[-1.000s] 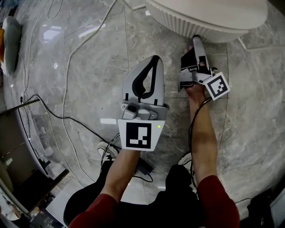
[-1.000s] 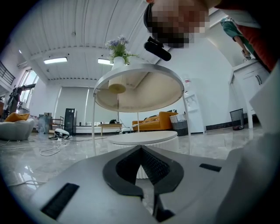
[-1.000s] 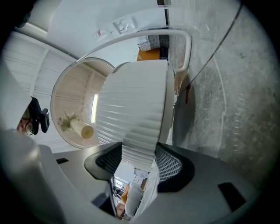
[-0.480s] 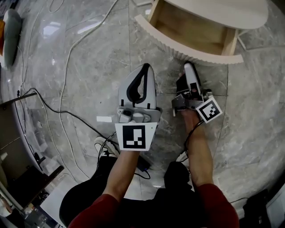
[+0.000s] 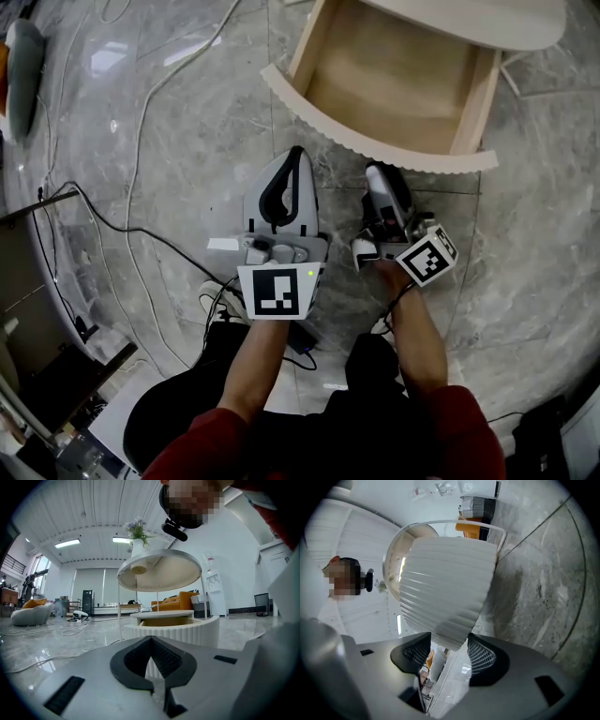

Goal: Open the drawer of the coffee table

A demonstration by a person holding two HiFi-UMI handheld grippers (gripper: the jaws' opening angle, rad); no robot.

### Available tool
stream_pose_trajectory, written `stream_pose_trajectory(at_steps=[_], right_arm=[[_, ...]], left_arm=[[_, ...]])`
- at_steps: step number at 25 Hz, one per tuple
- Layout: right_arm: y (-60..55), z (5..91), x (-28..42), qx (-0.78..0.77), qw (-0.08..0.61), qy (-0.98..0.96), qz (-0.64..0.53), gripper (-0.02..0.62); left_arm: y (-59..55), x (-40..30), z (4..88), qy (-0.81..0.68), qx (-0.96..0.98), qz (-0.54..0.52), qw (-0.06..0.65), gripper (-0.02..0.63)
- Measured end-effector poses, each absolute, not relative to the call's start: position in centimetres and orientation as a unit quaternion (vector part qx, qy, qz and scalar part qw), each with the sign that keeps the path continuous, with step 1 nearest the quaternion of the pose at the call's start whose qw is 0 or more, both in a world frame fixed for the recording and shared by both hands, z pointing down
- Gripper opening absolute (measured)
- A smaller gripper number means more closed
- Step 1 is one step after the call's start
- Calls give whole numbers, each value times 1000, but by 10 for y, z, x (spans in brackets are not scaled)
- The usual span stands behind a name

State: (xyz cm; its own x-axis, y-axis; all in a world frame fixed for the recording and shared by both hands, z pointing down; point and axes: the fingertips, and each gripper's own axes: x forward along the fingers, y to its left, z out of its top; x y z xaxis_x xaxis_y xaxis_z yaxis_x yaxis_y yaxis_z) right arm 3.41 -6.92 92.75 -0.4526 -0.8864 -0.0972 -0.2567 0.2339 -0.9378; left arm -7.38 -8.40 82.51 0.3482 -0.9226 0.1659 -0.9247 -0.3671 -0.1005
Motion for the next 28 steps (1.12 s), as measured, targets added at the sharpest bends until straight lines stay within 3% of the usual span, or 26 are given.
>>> stream_pose_trajectory(at_steps=[19, 28], right_arm=[[-42, 933, 27, -413, 314, 695, -498, 261], [-13, 921, 42, -446, 248, 709, -487, 264]], left_arm=[[-66, -81, 818, -567, 818, 92, -11, 8], [-75, -85, 797, -564, 821, 82, -23, 8]])
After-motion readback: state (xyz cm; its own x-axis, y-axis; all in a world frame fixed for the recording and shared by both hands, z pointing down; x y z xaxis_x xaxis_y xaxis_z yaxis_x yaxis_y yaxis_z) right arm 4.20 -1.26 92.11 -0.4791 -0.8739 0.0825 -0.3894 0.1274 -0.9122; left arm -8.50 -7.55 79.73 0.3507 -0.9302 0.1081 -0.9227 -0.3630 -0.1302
